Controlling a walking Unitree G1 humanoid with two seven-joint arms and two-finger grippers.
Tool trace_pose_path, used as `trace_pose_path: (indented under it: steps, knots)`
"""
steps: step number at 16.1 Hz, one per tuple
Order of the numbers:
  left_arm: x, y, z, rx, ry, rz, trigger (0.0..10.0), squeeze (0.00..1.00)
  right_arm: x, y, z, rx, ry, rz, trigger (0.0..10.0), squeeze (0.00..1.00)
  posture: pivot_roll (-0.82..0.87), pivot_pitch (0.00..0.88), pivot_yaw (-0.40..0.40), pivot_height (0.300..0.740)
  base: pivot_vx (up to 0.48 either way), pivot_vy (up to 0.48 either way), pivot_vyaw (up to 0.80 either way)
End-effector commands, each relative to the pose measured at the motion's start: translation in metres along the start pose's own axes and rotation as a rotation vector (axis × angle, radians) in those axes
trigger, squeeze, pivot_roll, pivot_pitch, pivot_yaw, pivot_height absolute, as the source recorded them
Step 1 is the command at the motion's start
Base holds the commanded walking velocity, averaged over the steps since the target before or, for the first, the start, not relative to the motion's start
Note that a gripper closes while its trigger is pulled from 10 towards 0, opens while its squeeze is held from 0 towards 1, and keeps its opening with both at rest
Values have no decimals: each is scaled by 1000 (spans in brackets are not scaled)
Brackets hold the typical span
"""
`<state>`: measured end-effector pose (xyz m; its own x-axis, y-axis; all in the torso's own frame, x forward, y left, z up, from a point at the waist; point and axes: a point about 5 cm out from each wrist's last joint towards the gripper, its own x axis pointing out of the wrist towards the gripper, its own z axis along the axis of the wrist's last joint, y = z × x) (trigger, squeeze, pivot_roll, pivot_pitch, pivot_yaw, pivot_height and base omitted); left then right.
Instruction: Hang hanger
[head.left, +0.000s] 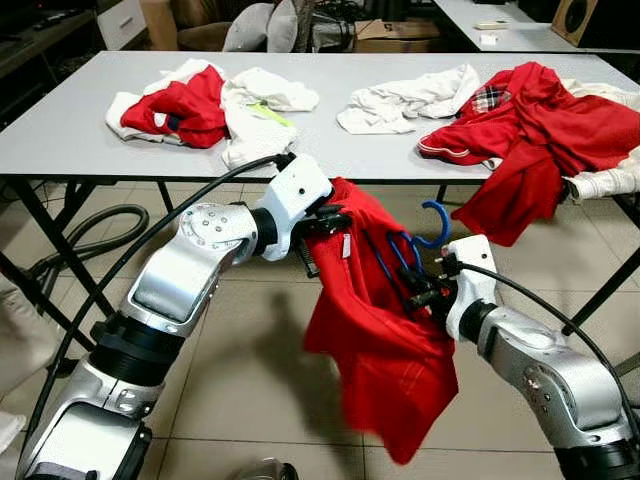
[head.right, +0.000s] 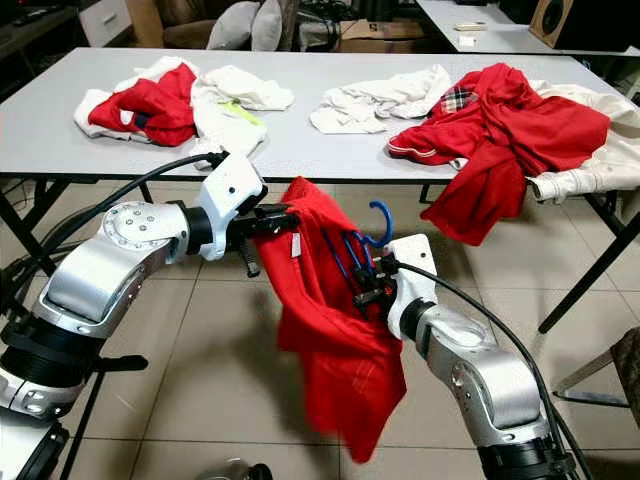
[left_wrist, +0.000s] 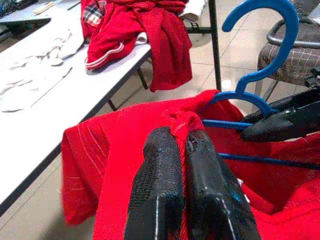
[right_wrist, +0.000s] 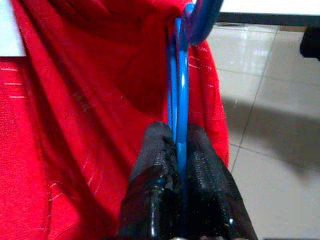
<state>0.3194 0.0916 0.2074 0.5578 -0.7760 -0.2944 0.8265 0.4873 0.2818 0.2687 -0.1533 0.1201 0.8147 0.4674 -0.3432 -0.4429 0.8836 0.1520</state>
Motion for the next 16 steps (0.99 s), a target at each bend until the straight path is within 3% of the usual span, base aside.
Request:
trace_pose_path:
  steps: [1,4,6,7,8,9,12,16]
  knots:
    - [-2,3,5,21,-5,21,0,0,-3,-1,5,-7,-22,13,10000,0,-99,0,38,740,0,0,0]
    - [-5,25,3,52,53,190,0,0,-11,2,-3,-45,5,43,10000,0,-106,0,51,740,0,0,0]
    - [-7,23,6,56,42,169,0,0,-13,1,-4,-41,3,40,10000,0,-109,0,54,740,0,0,0]
    - [-7,11,7,-9,19,82,10000,0,-12,-1,-3,-29,-5,24,10000,0,-111,0,60,740,0,0,0]
    - [-7,8,3,-19,39,60,10000,855,-12,-2,-3,-29,-6,17,10000,0,-110,0,61,740,0,0,0]
    - [-8,6,-4,-6,75,49,10000,1000,-12,-3,-2,-28,-11,11,10000,0,-110,0,61,740,0,0,0]
    - [-11,-7,-25,-40,143,-21,10000,1000,-8,-9,2,-11,-20,-23,10000,0,-101,0,52,740,0,0,0]
    - [-15,-6,-45,-39,234,-3,10000,1000,-5,-12,4,-13,-15,-36,10000,0,-105,0,50,740,0,0,0]
